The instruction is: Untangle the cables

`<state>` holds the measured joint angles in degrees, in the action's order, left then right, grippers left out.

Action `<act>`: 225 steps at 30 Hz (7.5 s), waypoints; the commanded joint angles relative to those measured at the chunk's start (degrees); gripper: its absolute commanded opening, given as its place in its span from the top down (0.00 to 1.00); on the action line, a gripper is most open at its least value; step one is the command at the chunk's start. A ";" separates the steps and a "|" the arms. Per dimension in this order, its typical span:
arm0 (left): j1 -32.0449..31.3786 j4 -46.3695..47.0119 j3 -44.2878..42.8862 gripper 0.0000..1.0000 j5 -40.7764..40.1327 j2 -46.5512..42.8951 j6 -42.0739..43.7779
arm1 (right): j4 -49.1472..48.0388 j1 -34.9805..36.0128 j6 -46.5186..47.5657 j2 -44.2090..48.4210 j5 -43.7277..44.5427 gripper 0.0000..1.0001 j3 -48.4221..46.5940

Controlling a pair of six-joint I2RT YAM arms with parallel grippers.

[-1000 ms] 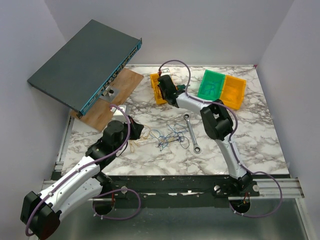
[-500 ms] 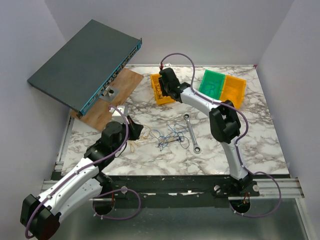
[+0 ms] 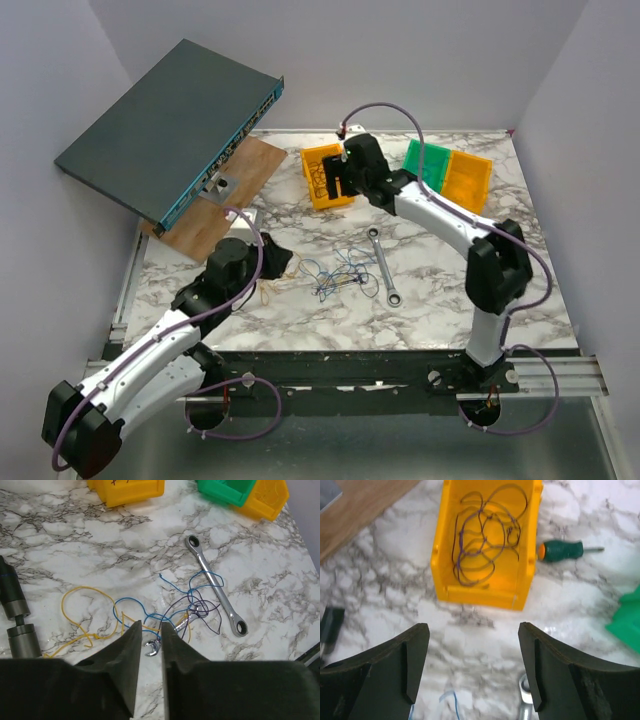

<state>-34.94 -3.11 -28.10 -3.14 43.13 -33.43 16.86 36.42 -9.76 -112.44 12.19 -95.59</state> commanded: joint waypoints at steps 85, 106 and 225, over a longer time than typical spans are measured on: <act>-2.23 16.36 -2.92 0.66 6.68 26.42 1.48 | 0.37 0.38 1.15 35.85 12.43 0.99 -18.48; -7.47 32.27 -23.05 0.01 14.91 49.03 8.06 | -0.15 0.40 0.49 36.22 8.27 0.99 -21.30; 8.57 23.86 12.05 1.00 10.92 3.71 7.33 | -2.67 -25.32 -13.88 -7.96 11.62 0.99 3.48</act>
<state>-26.02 19.25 -16.60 6.17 47.62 -26.96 13.21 12.03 -21.54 -116.11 27.18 -92.31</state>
